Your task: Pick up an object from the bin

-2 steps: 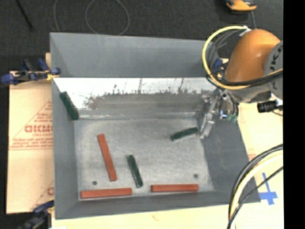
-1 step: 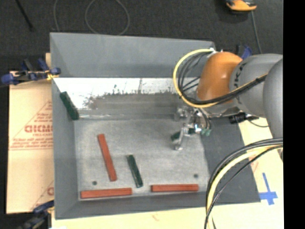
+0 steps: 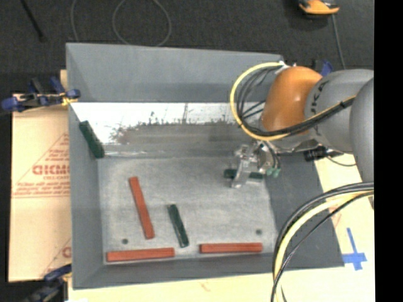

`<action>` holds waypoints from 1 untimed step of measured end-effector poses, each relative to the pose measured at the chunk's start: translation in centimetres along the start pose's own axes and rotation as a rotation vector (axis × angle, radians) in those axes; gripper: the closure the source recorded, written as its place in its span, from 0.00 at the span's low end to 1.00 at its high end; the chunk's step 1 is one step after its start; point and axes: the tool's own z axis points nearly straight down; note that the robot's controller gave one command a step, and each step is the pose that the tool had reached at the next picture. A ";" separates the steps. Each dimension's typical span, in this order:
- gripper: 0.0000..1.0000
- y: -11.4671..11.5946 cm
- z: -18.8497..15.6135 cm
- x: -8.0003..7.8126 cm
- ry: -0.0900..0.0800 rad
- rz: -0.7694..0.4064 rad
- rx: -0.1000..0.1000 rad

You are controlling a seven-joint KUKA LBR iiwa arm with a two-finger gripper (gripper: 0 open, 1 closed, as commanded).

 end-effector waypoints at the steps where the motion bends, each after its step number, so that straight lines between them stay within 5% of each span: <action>1: 1.00 -3.7 -13.9 -1.2 -0.008 -0.034 0.002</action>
Offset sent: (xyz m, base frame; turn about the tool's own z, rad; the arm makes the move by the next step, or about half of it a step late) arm 0.0017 -0.0352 0.1319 -0.0367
